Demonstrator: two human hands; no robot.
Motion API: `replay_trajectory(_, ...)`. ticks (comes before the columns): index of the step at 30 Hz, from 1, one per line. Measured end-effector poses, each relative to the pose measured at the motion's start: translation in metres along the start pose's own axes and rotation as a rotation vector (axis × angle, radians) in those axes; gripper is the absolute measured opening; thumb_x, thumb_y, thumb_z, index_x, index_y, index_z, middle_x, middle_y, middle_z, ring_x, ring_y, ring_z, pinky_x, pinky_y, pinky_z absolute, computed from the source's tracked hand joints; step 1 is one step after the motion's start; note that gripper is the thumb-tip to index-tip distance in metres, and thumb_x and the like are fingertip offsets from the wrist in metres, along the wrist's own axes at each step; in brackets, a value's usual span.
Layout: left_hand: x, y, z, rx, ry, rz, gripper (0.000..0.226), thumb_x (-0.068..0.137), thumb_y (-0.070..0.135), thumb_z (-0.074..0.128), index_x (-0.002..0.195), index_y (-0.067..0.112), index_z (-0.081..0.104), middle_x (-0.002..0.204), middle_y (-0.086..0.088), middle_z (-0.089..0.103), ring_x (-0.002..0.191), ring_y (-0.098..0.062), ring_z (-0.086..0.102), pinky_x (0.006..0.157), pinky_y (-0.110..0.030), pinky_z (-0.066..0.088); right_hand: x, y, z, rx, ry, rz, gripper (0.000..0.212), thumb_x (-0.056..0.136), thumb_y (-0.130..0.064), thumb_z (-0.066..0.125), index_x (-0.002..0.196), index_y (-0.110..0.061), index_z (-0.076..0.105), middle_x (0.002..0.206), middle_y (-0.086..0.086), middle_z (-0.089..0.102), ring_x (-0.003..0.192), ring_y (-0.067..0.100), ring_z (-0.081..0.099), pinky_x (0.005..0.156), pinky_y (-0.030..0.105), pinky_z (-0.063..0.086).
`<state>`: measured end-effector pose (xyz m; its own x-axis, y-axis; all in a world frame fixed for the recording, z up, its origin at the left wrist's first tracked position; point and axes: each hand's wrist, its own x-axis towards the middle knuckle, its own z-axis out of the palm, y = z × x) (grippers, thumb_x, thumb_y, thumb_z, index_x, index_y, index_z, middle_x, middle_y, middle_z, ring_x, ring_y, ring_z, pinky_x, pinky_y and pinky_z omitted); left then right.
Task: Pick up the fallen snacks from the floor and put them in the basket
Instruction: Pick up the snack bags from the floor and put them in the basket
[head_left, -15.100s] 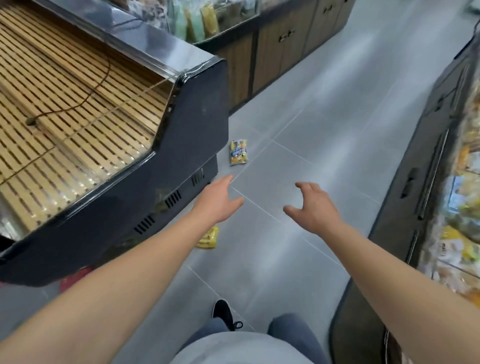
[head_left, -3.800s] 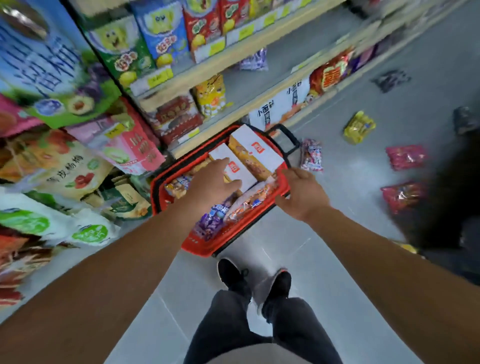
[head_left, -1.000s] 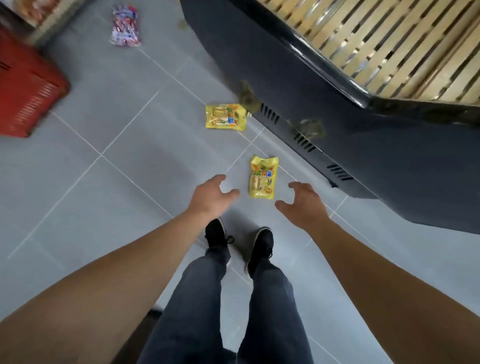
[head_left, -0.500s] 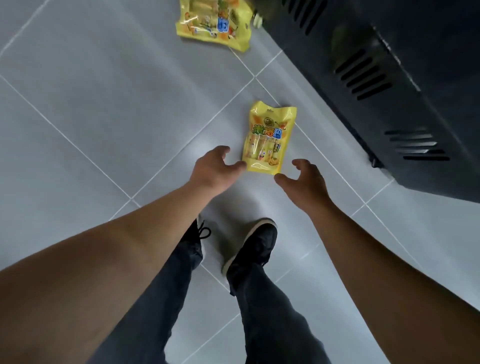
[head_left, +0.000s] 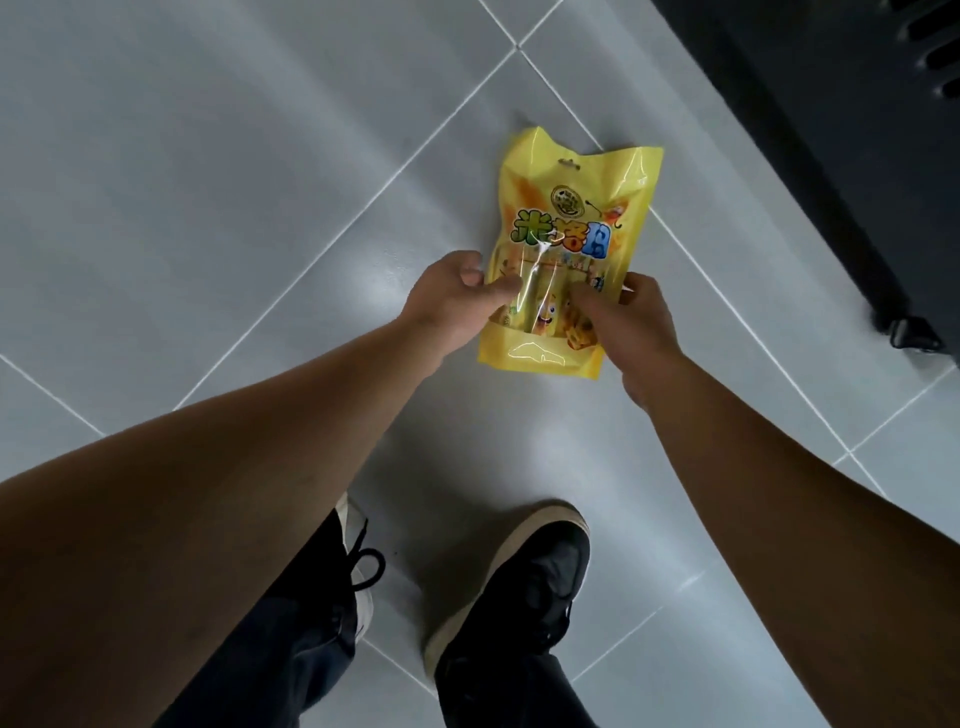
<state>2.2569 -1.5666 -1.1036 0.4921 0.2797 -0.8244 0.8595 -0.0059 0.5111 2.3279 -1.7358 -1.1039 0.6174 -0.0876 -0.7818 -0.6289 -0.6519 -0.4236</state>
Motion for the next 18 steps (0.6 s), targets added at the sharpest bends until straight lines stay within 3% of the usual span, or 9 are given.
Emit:
replay_trajectory(2, 0.007, -0.002, 0.009, -0.072, -0.032, 0.016, 0.024, 0.081, 0.031, 0.072, 0.103, 0.023, 0.069, 0.099, 0.004, 0.075, 0.093, -0.017, 0.071, 0.091, -0.042, 0.055, 0.009, 0.005, 0.003, 0.019, -0.014, -0.001, 0.044, 0.081, -0.034, 0.075, 0.121, -0.02, 0.064, 0.105, -0.006, 0.072, 0.091, 0.011, 0.07, 0.066, 0.024, 0.054)
replay_trajectory(6, -0.009, -0.001, 0.005, -0.153, -0.087, -0.056, 0.01, 0.079, 0.019, 0.078, 0.084, 0.024, 0.071, 0.088, -0.002, 0.075, 0.083, -0.02, 0.072, 0.081, -0.035, 0.057, -0.006, 0.004, -0.004, 0.133, -0.131, 0.088, 0.015, 0.081, -0.018, 0.08, 0.092, -0.019, 0.07, 0.097, 0.003, 0.076, 0.089, 0.021, 0.074, 0.083, 0.039, 0.061)
replay_trajectory(10, -0.072, 0.01, -0.026, -0.24, -0.082, -0.062, 0.018, 0.076, 0.012, 0.079, 0.084, 0.026, 0.07, 0.086, 0.001, 0.075, 0.077, -0.018, 0.071, 0.071, -0.031, 0.053, -0.066, -0.015, -0.022, 0.122, -0.177, 0.075, 0.03, 0.067, -0.02, 0.084, 0.093, -0.019, 0.071, 0.097, 0.005, 0.077, 0.09, 0.025, 0.074, 0.084, 0.044, 0.06)
replay_trajectory(13, -0.144, 0.03, -0.06, -0.306, -0.114, -0.074, 0.024, 0.078, 0.006, 0.076, 0.095, 0.023, 0.071, 0.093, -0.003, 0.076, 0.085, -0.023, 0.073, 0.078, -0.04, 0.058, -0.135, -0.046, -0.04, 0.115, -0.207, 0.048, 0.027, 0.074, -0.014, 0.082, 0.098, -0.018, 0.071, 0.098, 0.005, 0.076, 0.09, 0.024, 0.073, 0.086, 0.046, 0.06)
replay_trajectory(15, -0.2, 0.051, -0.087, -0.329, -0.127, -0.09, 0.031, 0.079, 0.007, 0.076, 0.106, 0.02, 0.068, 0.099, -0.004, 0.076, 0.089, -0.024, 0.073, 0.084, -0.045, 0.058, -0.191, -0.073, -0.057, 0.081, -0.22, 0.029, 0.04, 0.066, -0.025, 0.084, 0.104, -0.016, 0.072, 0.099, 0.003, 0.076, 0.09, 0.022, 0.074, 0.085, 0.046, 0.06)
replay_trajectory(18, -0.285, 0.089, -0.128, -0.341, -0.122, -0.066, 0.033, 0.079, 0.007, 0.076, 0.107, 0.023, 0.066, 0.098, 0.0, 0.076, 0.087, -0.02, 0.074, 0.085, -0.043, 0.058, -0.275, -0.12, -0.085, 0.028, -0.263, -0.021, 0.06, 0.057, -0.041, 0.083, 0.112, -0.018, 0.07, 0.103, 0.0, 0.076, 0.093, 0.019, 0.073, 0.083, 0.04, 0.06)
